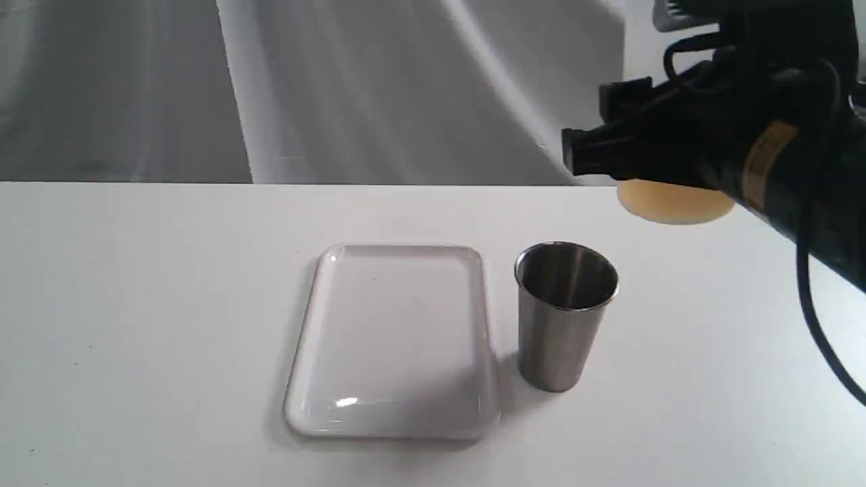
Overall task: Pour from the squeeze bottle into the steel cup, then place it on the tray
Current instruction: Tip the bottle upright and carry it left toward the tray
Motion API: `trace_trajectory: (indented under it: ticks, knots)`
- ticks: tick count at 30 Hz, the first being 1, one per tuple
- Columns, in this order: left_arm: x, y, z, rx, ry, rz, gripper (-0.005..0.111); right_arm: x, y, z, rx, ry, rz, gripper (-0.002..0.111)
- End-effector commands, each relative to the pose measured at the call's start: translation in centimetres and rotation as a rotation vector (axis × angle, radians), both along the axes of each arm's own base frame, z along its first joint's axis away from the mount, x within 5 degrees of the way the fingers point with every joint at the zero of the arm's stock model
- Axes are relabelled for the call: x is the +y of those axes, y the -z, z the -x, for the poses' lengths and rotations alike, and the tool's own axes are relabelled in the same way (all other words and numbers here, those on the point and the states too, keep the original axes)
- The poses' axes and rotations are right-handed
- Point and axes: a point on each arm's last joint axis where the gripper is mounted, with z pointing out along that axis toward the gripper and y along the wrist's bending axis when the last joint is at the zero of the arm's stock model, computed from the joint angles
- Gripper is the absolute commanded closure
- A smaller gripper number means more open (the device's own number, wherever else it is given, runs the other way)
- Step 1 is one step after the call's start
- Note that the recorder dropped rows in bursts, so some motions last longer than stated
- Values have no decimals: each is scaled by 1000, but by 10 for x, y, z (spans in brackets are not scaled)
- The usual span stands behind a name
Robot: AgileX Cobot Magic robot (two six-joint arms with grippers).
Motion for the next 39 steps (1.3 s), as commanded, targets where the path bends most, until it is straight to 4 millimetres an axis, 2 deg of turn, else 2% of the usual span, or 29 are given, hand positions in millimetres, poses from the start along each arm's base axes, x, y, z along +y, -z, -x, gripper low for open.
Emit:
trace_trajectory:
  ticks: [1,11,21,26,30,39]
  knots:
    - [0,1,0,-8,1,-1,98,12,-19,2,-53,-87,18,108]
    - [0,1,0,-8,1,-1,98,39,-43,7,-94,-277,21,108]
    - [0,1,0,-8,1,-1,98,54,-34,13,-9,-472,117,108]
    - [0,1,0,-8,1,-1,98,67,-34,20,-18,-645,147,108]
    - [0,1,0,-8,1,-1,98,76,-38,25,-56,-753,75,108]
    - [0,1,0,-8,1,-1,98,84,-57,30,-222,-824,-145,108]
